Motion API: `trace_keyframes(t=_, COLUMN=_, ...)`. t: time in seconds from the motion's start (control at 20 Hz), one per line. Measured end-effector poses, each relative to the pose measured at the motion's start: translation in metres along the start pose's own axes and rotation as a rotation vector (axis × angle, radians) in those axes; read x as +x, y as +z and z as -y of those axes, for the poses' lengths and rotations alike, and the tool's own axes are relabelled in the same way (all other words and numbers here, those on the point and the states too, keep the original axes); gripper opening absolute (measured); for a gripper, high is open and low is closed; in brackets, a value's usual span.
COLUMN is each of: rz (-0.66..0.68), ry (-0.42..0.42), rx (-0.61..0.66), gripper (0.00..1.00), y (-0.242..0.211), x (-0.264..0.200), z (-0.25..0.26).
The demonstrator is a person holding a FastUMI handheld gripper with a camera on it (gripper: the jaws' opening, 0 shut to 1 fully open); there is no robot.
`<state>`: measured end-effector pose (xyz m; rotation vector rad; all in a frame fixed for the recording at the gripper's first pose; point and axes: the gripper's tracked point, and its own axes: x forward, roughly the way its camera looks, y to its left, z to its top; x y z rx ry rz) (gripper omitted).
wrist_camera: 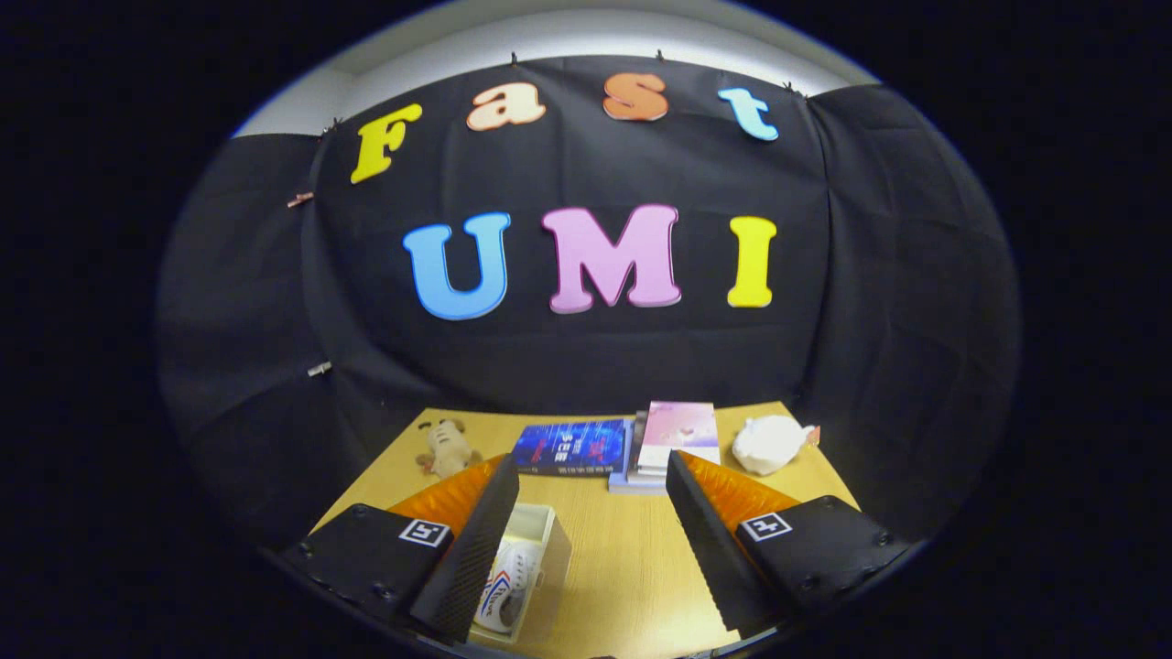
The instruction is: Open the storage box then place both shoes into the box .Put the left shoe in first, then the right shoe, with the right side of both shoes facing outward in a uniform manner.
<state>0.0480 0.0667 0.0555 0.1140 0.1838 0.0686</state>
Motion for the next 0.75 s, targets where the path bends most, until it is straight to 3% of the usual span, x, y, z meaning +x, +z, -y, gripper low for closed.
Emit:
trace_keyframes(t=0.25, rz=0.196, ry=0.01, rx=-0.032, gripper=0.98, y=0.048, x=-0.021, z=0.033)
trace_keyframes(t=0.4, rz=0.205, ry=0.048, rx=-0.031, gripper=0.99, y=0.042, x=-0.027, z=0.045)
trace_keyframes(t=0.75, rz=0.185, ry=0.025, rx=-0.055, gripper=0.99, y=0.003, x=-0.004, z=0.097)
